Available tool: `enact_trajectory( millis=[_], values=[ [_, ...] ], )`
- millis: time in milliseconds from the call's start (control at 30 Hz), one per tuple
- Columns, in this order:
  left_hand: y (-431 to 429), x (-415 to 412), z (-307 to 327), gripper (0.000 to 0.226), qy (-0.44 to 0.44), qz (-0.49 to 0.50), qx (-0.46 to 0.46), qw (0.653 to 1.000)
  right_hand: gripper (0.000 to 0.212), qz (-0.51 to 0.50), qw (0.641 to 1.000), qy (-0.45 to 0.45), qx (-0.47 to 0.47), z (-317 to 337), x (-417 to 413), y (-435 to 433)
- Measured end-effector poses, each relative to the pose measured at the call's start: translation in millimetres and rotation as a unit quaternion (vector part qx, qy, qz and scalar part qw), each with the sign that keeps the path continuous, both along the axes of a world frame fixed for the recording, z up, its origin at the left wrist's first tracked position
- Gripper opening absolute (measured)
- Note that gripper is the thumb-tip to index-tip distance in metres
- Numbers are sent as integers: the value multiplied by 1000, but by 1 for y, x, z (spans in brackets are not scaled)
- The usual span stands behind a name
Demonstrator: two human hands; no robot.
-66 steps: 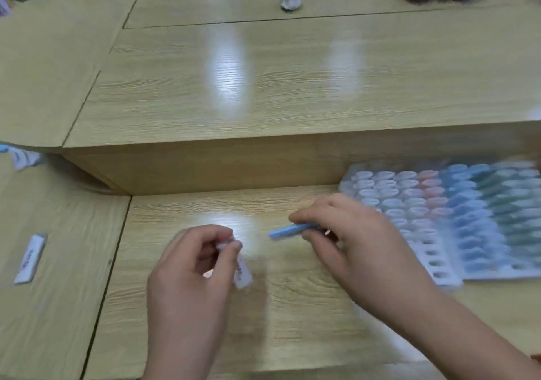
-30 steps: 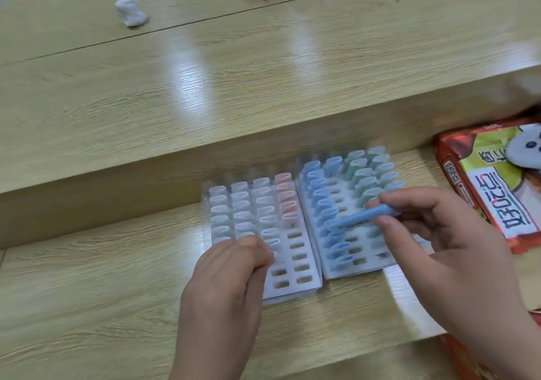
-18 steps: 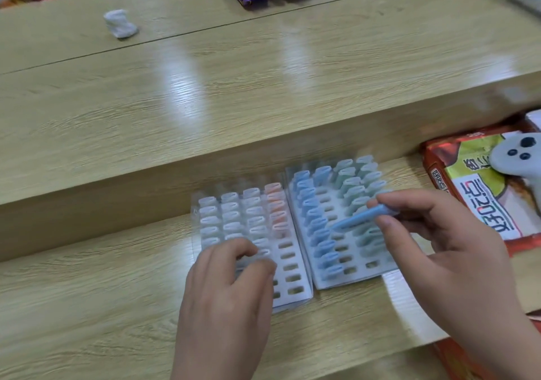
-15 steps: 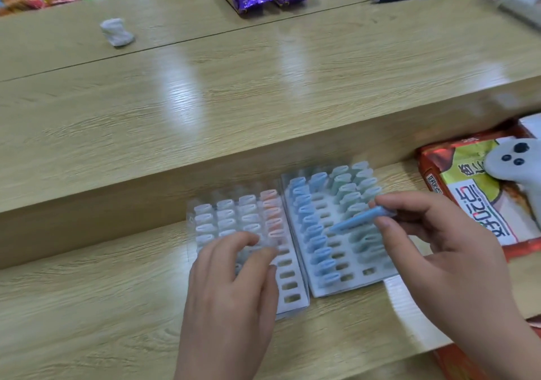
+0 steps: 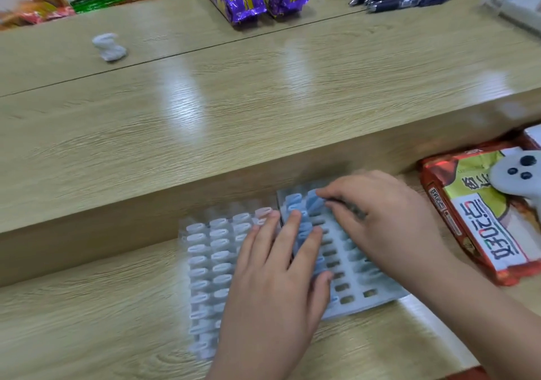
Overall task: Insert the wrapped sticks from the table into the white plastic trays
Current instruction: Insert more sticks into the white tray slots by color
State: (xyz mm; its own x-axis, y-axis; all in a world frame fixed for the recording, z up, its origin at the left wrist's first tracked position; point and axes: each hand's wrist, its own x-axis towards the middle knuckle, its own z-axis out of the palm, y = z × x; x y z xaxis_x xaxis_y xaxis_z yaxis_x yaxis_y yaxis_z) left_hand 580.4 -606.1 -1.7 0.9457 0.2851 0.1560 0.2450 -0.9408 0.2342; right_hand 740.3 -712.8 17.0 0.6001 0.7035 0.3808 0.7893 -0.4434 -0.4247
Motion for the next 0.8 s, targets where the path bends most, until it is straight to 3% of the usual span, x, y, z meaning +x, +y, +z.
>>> enact_trajectory(
  millis=[600,800],
  values=[
    [5,0,-1,48,2,3,-24,1000,16,13,994,-83,-74,-8,-3,5],
    [5,1,-9,46,-12,1,-37,999,28,30,997,-48,-47,-14,-1,0]
  ],
)
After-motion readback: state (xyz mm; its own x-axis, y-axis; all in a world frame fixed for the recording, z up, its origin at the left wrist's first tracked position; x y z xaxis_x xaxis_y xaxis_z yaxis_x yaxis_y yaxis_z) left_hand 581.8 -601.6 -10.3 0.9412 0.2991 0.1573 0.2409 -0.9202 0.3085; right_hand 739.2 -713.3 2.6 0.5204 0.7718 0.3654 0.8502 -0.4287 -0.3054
